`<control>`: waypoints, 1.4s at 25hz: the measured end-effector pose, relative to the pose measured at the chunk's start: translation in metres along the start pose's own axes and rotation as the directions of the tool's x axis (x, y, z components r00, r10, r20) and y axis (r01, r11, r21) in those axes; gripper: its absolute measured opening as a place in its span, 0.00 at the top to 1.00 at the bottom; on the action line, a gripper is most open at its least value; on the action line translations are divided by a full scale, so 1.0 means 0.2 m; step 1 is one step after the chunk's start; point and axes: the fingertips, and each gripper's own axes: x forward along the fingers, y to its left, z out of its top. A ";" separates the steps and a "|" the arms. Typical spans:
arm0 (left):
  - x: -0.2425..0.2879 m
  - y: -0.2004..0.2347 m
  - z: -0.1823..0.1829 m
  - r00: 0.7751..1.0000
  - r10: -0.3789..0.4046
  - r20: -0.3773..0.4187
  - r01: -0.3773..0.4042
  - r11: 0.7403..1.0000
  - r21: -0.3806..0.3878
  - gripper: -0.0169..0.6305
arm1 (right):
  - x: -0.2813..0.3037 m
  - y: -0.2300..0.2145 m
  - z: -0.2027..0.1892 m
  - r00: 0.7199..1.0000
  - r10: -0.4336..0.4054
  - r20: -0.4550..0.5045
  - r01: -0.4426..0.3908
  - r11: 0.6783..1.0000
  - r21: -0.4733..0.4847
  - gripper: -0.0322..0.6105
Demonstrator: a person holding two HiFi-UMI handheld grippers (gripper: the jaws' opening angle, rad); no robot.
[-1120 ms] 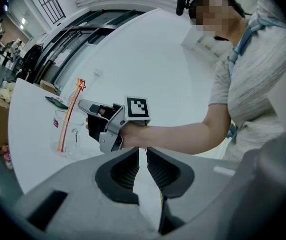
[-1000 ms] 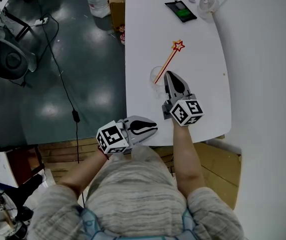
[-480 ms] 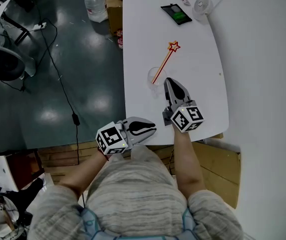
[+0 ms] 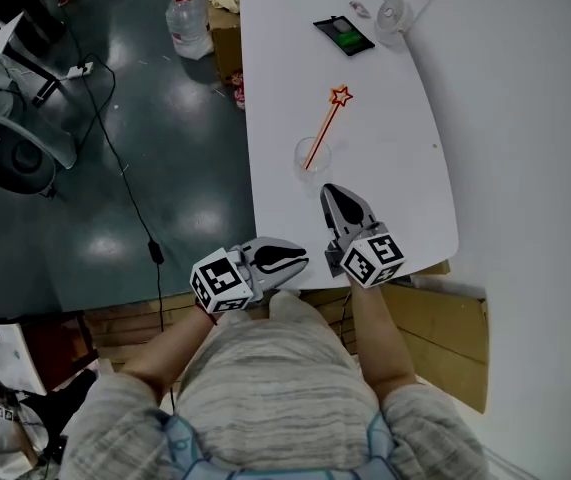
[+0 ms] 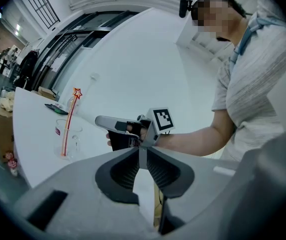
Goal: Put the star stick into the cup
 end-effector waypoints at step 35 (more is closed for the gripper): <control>-0.57 -0.30 0.07 0.999 0.043 0.013 -0.044 0.996 0.072 0.88 | -0.35 0.94 -0.14 0.993 0.114 -0.037 -0.112 0.993 0.049 0.94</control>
